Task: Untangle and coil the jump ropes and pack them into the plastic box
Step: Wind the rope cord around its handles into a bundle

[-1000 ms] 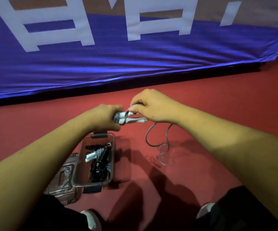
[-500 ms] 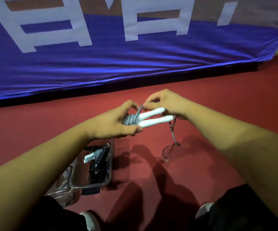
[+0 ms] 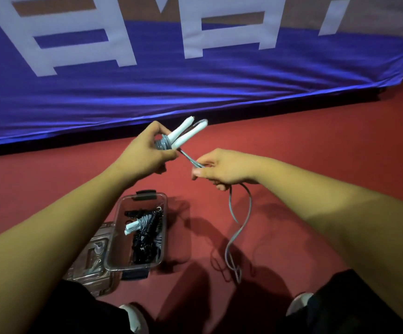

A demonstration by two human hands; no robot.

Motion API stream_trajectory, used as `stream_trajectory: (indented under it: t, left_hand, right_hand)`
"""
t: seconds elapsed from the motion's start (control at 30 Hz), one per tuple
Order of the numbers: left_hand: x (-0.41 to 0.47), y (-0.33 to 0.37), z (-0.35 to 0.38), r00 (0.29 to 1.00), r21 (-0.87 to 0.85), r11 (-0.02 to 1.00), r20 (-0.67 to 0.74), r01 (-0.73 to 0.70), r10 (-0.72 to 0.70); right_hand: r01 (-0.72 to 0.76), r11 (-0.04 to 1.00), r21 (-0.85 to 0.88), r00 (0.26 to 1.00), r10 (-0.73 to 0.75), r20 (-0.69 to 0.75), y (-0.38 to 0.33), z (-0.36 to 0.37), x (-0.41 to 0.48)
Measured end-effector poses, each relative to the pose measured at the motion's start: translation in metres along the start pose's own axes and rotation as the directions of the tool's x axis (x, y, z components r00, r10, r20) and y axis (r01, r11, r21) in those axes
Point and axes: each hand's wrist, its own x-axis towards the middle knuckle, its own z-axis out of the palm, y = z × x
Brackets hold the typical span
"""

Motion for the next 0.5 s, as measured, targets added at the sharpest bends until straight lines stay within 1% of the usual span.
stream_trajectory:
  t: [0.03,0.07,0.13,0.2,0.27,0.3,0.33,0.4,0.5]
  left_hand:
    - [0.002,-0.005,-0.003,1.000,0.119,0.993,-0.018,-0.018,0.020]
    - [0.003,-0.009,-0.005,1.000,0.239,0.971,-0.005,-0.029,0.031]
    - [0.002,-0.011,-0.005,0.996,0.468,0.882,0.090,-0.048,0.006]
    - [0.000,-0.010,0.000,0.976,0.593,0.802,0.207,-0.068,-0.070]
    - [-0.003,-0.007,0.009,0.957,0.677,0.725,0.274,-0.125,-0.090]
    - [-0.004,-0.005,0.013,0.956,0.710,0.685,0.285,-0.164,-0.067]
    - [-0.005,-0.002,0.016,0.953,0.721,0.664,0.299,-0.198,-0.040]
    - [-0.009,0.003,0.021,0.937,0.671,0.702,0.348,-0.240,-0.012]
    - [-0.012,0.006,0.026,0.921,0.587,0.771,0.389,-0.246,-0.002]
  right_hand:
    - [0.033,0.993,-0.113,0.999,-0.035,-0.017,-0.004,0.000,-0.001]
    - [0.078,0.970,-0.231,0.996,-0.086,-0.026,-0.009,-0.001,-0.002]
    - [0.165,0.883,-0.440,0.983,-0.182,0.002,-0.018,0.001,-0.004]
    - [0.183,0.776,-0.603,0.976,-0.215,0.020,-0.025,0.005,-0.005]
    - [0.161,0.693,-0.703,0.966,-0.257,-0.033,-0.029,0.008,-0.006]
    - [0.152,0.675,-0.722,0.954,-0.290,-0.071,-0.030,0.007,-0.006]
    - [0.140,0.677,-0.723,0.941,-0.319,-0.116,-0.030,0.003,-0.006]
    - [0.113,0.702,-0.703,0.915,-0.350,-0.202,-0.028,-0.008,-0.008]
    - [0.122,0.730,-0.673,0.904,-0.362,-0.229,-0.025,-0.022,-0.013]
